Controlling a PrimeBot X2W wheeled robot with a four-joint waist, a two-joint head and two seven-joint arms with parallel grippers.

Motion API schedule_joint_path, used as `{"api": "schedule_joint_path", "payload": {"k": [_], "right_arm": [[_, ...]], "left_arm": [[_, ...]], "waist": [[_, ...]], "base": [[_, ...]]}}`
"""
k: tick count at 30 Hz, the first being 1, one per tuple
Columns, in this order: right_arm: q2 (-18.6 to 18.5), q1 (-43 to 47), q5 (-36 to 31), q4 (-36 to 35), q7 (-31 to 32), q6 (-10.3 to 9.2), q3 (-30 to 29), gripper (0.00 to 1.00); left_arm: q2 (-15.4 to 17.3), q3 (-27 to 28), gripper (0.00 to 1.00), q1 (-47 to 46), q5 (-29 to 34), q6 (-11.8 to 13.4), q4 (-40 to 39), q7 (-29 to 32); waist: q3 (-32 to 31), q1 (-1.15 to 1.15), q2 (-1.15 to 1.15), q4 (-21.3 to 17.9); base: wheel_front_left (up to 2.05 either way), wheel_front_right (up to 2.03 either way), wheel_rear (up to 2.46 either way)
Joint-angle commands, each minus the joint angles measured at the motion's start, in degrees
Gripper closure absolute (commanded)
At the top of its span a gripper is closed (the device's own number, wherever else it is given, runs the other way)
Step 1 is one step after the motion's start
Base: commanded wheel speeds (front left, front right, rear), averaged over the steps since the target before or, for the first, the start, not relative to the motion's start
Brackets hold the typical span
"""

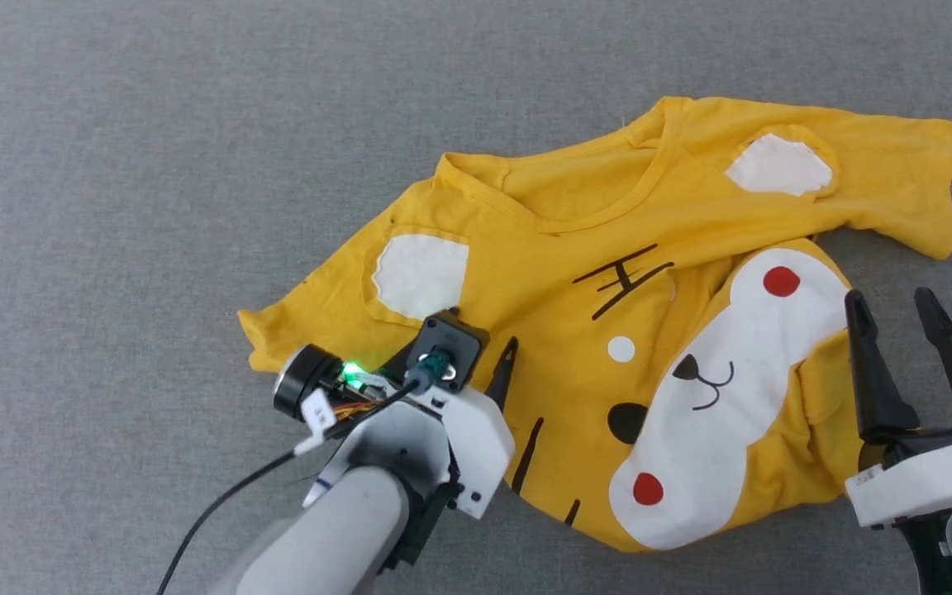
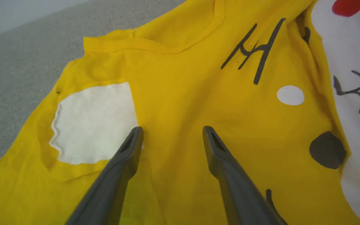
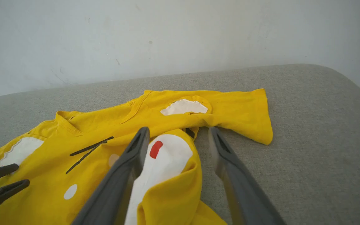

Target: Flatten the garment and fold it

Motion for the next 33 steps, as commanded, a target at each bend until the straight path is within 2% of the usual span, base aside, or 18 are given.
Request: {"api": "schedule_joint_path", "payload": {"k": [1,3,4,5,6,14,17,21,23,24,25,29,33], "right_arm": [[0.12,-0.34,0.37,-0.03,-0.13,-0.05,-0.1,0.0],[0.12,-0.49,0.44,0.01,-0.14,-0.05,-0.13,0.0],[0.12,-0.58,0.46,0.04,-0.17,-0.05,-0.16,0.0],[0.12,-0.66,0.48,0.08,-0.2,-0.05,-0.17,0.0],[0.12,-0.71,0.52,0.12,-0.27,-0.05,-0.23,0.0],[0.12,-0.51,0.77,0.58,-0.77,-0.05,-0.95,0.0],[0.12,-0.67,0.83,0.68,-0.78,-0.05,-0.79,0.0],[0.12,-1.11,0.83,0.79,-0.74,-0.05,-0.2,0.0],[0.12,-1.24,0.85,0.87,-0.71,-0.05,0.12,0.0],[0.12,-1.28,0.85,0.92,-0.68,-0.05,0.25,0.0],[0.12,-1.3,0.86,0.96,-0.64,-0.05,0.35,0.0],[0.12,-1.16,0.87,1.05,-0.62,-0.05,0.14,0.0],[0.12,-0.71,0.82,1.08,-0.61,-0.05,-0.51,0.0]], "left_arm": [[0.08,-0.68,0.0,-1.5,0.16,-0.72,2.36,1.21],[-0.41,-1.47,0.0,-2.71,-0.19,-1.81,5.86,2.98],[-0.48,-1.96,0.34,-3.41,-0.14,-2.45,7.44,3.74],[-0.53,-2.47,0.76,-4.15,0.01,-3.12,8.62,4.22],[-0.97,-2.51,1.0,-4.76,-0.25,-3.47,9.21,4.06],[-4.28,-3.81,1.0,-9.38,0.08,-5.16,8.49,1.3],[-7.1,-4.91,0.85,-11.12,-0.85,-6.61,7.5,0.3],[-9.74,-6.31,0.73,-13.35,-1.26,-7.36,8.51,-2.94],[-10.59,-6.88,0.58,-13.43,-2.1,-7.1,10.81,-4.29],[-10.85,-7.53,0.35,-13.49,-2.23,-7.08,12.39,-4.43],[-11.06,-7.99,0.0,-13.47,-2.53,-7.02,13.78,-4.81],[-11.55,-8.47,0.0,-12.86,-5.4,-6.55,16.75,-7.39],[-11.68,-6.53,0.0,-13.5,-8.3,-4.91,14.12,-10.71]], "waist": [[0.11,0.0,0.0,-0.26],[0.16,0.0,0.0,-0.48],[0.15,0.0,0.0,-0.61],[0.14,0.0,0.0,-0.74],[0.13,0.0,0.0,-0.84],[0.22,0.0,0.0,-0.7],[0.42,0.0,0.0,-0.47],[0.68,0.0,0.0,-0.55],[0.7,0.0,0.0,-0.72],[0.69,0.0,0.0,-0.83],[0.69,0.0,0.0,-0.95],[0.62,0.0,0.0,-1.07],[0.22,0.0,0.0,-0.41]], "base": [[0.0,0.0,0.0],[0.0,0.0,0.0],[0.0,0.0,0.0],[0.0,0.0,0.0],[0.0,0.0,0.0],[0.0,0.0,0.0],[0.0,0.0,0.0],[0.0,0.0,0.0],[0.0,0.0,0.0],[0.0,0.0,0.0],[0.0,0.0,0.0],[0.0,0.0,0.0],[0.0,0.0,0.0]]}}
